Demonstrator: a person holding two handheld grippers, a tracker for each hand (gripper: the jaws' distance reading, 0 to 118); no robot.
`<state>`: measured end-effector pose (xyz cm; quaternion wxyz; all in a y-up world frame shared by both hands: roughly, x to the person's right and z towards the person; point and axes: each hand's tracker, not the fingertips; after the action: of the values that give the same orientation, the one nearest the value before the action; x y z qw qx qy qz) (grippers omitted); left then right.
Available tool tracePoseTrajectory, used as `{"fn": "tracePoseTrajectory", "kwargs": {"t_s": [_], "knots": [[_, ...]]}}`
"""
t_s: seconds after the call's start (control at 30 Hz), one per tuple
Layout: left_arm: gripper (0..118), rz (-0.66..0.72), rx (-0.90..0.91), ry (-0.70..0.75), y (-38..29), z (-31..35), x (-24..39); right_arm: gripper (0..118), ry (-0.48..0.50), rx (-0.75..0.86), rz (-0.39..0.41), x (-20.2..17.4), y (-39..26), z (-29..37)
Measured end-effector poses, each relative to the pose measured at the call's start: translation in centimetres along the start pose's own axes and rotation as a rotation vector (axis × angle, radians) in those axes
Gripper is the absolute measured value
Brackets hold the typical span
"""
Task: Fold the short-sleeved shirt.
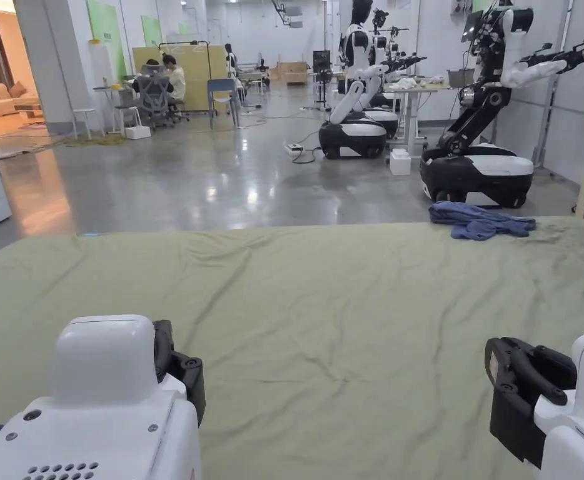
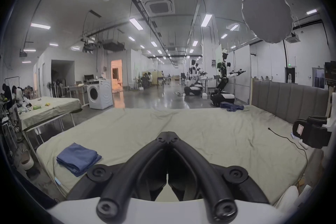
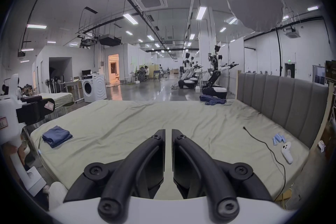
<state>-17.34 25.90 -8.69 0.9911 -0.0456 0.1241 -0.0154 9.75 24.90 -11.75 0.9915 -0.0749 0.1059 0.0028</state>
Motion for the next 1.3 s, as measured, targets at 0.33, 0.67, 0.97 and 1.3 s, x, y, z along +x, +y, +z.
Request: {"fn": "tracePoseTrajectory", "kwargs": {"t_s": [0.33,0.67,0.97,1.3], "knots": [[117,0.018,-0.022,-0.014,-0.3,1.0,-0.4,117,-0.008,0.034,0.013,-0.6,0.2,0.6],[117,0.045,-0.216,-0.041,0.4,0.0,-0.5,117,-0.002,0.004,-0.011,-0.5,0.6,-0.1],[117,0.028,-0.158,-0.007,0.1,0.5,0.1,117,-0.002,-0.015,-0.019,0.1,0.4,-0.9],[117,0.017,-0.184,-0.005,0.2,0.2,0.1,117,0.000,-0.040,-0.008,0.0,0.1,-1.3]]}}
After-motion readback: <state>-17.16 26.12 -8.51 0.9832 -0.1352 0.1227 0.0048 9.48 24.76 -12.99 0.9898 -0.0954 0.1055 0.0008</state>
